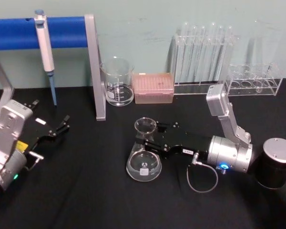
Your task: Grasp the erlenmeyer flask with one hand, shake it three times, then place it back.
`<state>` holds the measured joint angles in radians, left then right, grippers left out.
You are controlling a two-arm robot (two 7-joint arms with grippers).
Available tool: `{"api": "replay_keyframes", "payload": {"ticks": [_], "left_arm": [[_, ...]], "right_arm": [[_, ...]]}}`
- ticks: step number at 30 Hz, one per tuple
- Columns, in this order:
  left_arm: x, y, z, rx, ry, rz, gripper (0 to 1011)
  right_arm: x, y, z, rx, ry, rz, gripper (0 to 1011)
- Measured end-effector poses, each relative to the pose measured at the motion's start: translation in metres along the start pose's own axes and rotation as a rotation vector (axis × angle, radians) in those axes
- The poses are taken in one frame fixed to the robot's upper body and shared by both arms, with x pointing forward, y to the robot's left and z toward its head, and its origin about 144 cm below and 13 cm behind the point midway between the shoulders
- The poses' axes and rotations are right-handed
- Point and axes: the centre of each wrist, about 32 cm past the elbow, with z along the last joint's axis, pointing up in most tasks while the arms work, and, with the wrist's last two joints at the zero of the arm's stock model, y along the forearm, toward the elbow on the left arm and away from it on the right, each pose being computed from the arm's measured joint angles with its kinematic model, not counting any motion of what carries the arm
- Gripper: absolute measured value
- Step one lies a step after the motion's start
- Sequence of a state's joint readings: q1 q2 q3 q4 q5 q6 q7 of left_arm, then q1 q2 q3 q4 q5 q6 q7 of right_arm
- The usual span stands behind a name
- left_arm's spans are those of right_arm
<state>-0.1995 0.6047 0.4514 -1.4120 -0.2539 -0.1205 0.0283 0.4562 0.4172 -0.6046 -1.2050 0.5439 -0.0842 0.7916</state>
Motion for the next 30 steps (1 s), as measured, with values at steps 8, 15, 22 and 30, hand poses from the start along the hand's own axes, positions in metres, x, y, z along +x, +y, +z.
{"api": "replay_keyframes", "payload": {"ticks": [8,15,22,30], "left_arm": [[0.0,0.0,0.0,0.0,0.0,0.0,1001],[0.0,0.0,0.0,0.0,0.0,0.0,1001],[0.0,0.0,0.0,0.0,0.0,0.0,1001],[0.0,0.0,0.0,0.0,0.0,0.0,1001]], "right_arm": [[-0.004,-0.005,0.012,0.053,-0.004,-0.058,449],[-0.018,-0.013,0.028,0.108,-0.031,-0.2,449],[-0.034,-0.019,0.041,0.136,-0.07,-0.349,449],[-0.051,-0.026,0.044,0.158,-0.085,-0.504,449]]}}
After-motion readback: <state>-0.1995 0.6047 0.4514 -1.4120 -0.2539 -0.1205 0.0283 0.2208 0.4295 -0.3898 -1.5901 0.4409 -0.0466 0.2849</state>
